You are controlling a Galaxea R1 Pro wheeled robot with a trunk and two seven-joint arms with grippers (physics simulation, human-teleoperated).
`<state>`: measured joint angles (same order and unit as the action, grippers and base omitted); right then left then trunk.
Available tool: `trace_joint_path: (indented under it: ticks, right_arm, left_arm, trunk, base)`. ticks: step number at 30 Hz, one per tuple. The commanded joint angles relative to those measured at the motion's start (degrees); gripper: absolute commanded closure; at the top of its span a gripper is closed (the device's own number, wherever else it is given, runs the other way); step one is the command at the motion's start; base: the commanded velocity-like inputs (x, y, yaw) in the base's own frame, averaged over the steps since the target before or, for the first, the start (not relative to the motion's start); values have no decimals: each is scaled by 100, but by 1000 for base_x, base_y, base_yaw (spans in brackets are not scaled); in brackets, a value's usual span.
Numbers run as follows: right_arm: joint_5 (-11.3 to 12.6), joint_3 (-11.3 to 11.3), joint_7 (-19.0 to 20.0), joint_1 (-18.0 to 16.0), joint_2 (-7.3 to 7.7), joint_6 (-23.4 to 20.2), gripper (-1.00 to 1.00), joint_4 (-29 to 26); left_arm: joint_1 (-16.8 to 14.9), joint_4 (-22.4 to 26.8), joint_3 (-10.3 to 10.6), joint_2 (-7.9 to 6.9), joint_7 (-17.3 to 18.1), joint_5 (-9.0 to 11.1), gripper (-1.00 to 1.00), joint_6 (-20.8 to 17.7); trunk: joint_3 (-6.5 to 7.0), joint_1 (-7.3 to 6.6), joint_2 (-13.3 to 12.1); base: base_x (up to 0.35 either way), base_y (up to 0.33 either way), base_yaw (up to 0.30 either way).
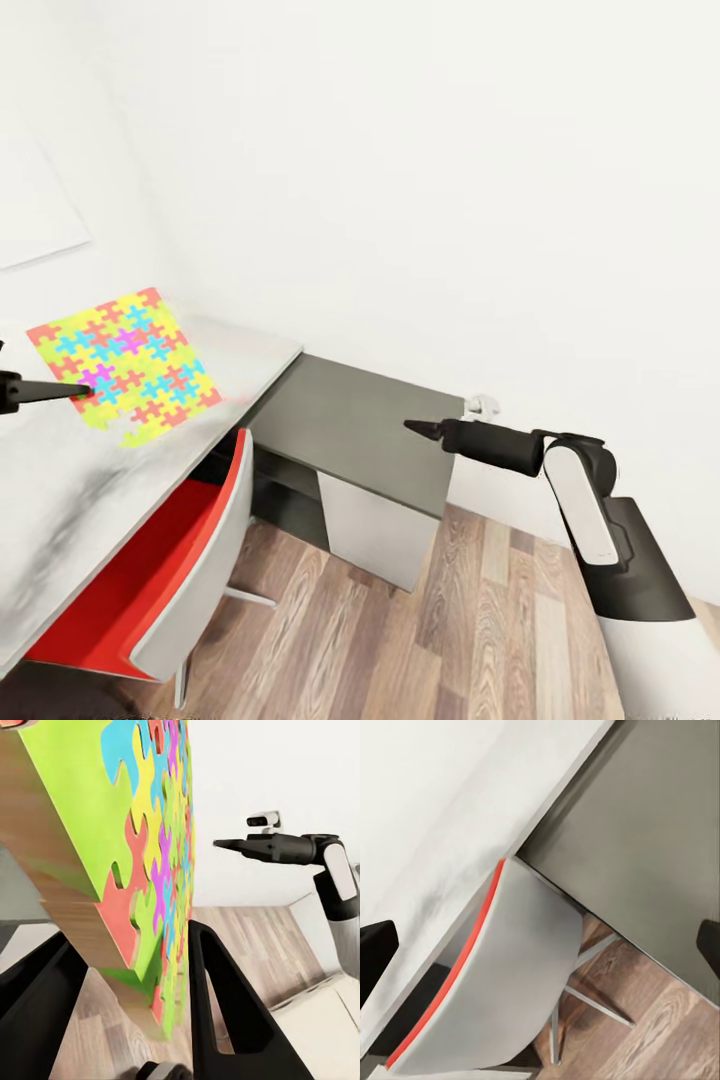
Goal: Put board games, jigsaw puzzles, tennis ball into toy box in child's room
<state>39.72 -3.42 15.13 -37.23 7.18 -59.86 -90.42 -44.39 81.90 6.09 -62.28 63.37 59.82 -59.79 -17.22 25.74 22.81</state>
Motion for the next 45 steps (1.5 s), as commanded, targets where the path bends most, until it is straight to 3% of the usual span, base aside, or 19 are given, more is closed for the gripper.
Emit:
trace_joint_path:
  ticks: [1, 5, 7, 11, 23, 45]
  right_arm:
    - [-58, 0, 53, -12, -2, -14, -100, -3]
    - [-64, -22, 36, -28, -100, -14, -100, 1]
    - [-82, -138, 34, -29, -232, -14, -100, -5]
    - [-93, -298, 32, -30, -301, -14, -100, -9]
    - [-87, -282, 60, -32, -285, -14, -100, -19]
    - [-96, -265, 73, -39, -246, -14, -100, -19]
  left_arm:
    - [-17, -7, 24, -33, 48, 7, 100, -21]
    - [-17, -7, 25, -131, 274, 10, 100, -21]
    - [-17, -7, 30, -154, 355, 11, 100, -21]
    - [-17, -7, 37, -166, 404, 12, 100, -21]
    - [-17, -7, 34, -293, 421, 12, 100, -21]
    - [-17, 2, 33, -293, 421, 13, 100, -21]
  trunk:
    - [-3, 4, 11]
    - [28, 4, 11]
    - [44, 4, 11]
    - [75, 4, 11]
    - [170, 4, 11]
    - [346, 4, 11]
  base:
    - [0, 0, 186]
    - [0, 0, 186]
    - [0, 0, 186]
    - [0, 0, 186]
    - [0, 0, 186]
    - [0, 0, 171]
